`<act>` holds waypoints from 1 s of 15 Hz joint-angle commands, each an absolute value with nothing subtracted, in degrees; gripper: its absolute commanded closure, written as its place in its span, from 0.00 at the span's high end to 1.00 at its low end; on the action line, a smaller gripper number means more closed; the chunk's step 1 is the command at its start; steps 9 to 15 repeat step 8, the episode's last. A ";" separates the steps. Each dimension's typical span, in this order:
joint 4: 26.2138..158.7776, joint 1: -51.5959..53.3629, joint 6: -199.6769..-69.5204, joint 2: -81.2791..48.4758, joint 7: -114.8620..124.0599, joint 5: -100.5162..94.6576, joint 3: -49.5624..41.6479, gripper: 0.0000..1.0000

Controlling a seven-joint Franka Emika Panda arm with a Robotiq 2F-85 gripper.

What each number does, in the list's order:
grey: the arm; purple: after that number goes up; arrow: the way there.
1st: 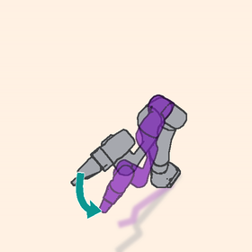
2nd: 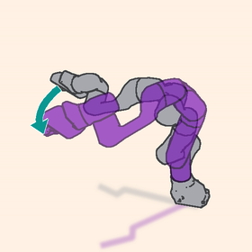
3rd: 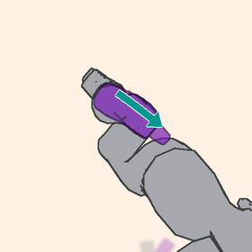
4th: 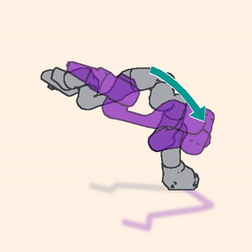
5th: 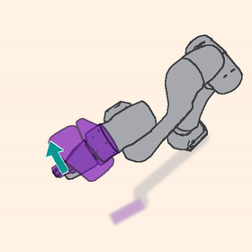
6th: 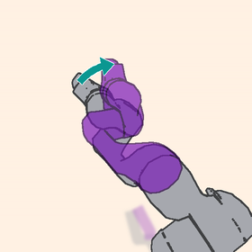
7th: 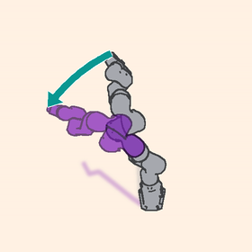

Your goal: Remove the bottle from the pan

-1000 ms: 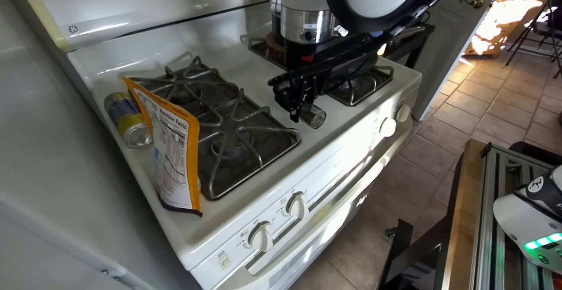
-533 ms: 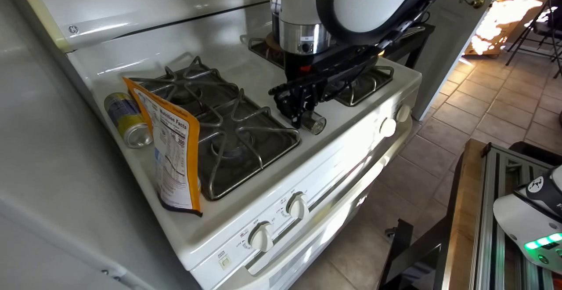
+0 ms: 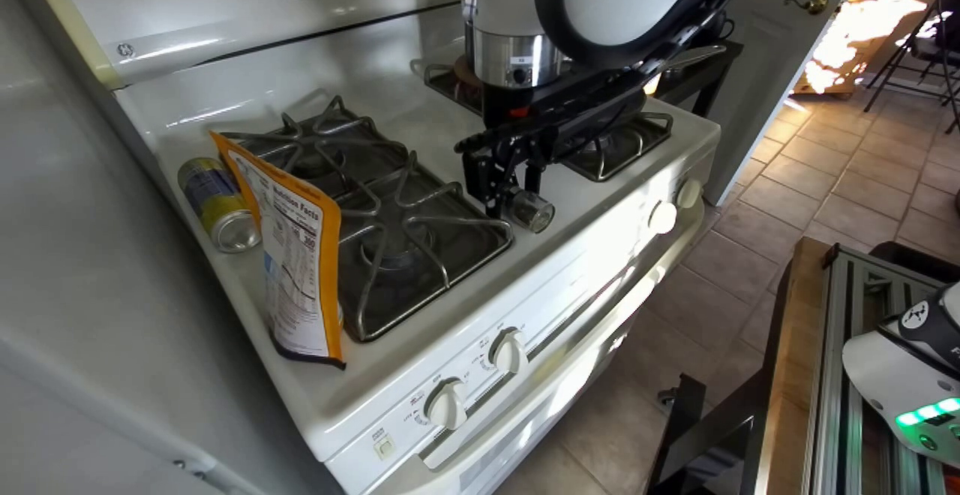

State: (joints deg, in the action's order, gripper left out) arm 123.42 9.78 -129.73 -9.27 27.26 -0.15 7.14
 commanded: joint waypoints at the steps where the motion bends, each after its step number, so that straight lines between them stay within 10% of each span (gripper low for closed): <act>1: 125.28 10.20 -130.18 -5.20 26.43 0.67 7.28 1.00; 15: 126.55 9.73 -137.13 0.06 23.05 -0.32 8.38 1.00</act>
